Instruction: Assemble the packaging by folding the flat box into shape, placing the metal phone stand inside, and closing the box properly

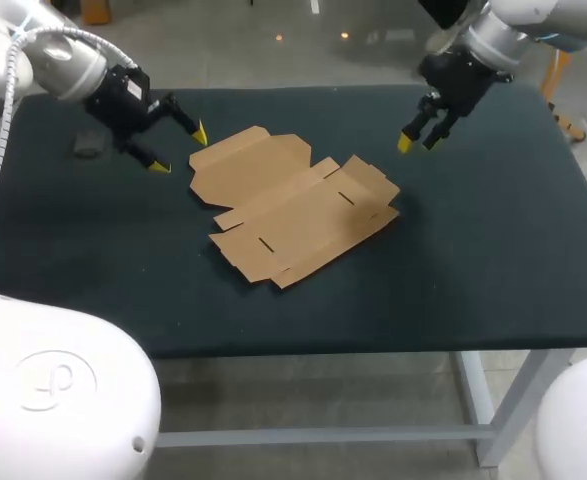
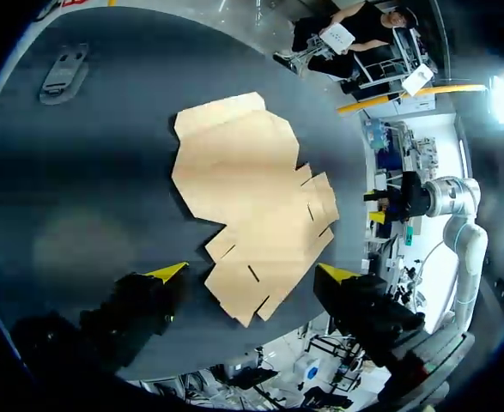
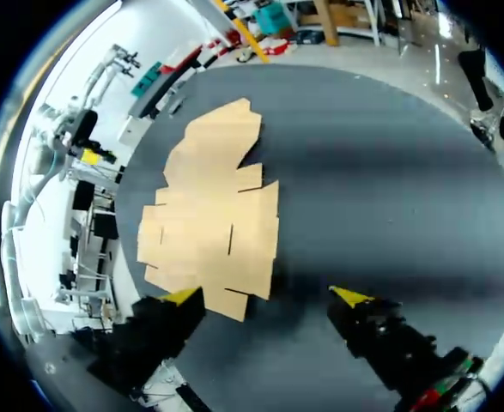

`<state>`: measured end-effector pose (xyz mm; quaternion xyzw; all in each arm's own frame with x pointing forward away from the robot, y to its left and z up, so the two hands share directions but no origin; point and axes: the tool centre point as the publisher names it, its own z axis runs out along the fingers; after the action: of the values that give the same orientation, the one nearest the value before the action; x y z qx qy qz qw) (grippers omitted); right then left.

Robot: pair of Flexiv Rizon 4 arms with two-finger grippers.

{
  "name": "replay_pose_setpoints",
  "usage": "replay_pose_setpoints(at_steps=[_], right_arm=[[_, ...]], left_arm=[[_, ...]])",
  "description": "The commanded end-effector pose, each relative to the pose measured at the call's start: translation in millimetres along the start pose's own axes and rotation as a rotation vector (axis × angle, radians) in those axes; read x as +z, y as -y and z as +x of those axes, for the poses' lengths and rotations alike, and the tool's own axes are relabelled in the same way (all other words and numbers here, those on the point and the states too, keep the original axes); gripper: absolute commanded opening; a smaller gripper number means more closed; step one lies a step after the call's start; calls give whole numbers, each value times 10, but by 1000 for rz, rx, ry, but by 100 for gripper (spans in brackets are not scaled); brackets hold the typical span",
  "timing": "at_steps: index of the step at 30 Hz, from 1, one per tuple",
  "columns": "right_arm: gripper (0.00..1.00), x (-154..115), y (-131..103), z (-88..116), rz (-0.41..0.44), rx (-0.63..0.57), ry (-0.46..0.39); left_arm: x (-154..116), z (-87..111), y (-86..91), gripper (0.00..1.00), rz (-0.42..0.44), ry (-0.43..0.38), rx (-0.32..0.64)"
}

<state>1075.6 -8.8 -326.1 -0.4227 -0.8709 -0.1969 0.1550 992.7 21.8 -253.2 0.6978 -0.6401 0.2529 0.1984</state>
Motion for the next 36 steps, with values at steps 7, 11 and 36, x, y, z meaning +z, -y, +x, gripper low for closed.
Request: replay_pose_setpoints(at_steps=[7,11,36], right_arm=[[97,416,-302,-110,202,-11,-153],[92,574,-338,-72,223,-14,-165],[38,1024,-341,15,248,-20,-228]], left_arm=[[-6,-9,-95,100,-21,9,13],[3,-12,-109,100,-39,17,14],[94,-87,-175,100,-73,36,58]])
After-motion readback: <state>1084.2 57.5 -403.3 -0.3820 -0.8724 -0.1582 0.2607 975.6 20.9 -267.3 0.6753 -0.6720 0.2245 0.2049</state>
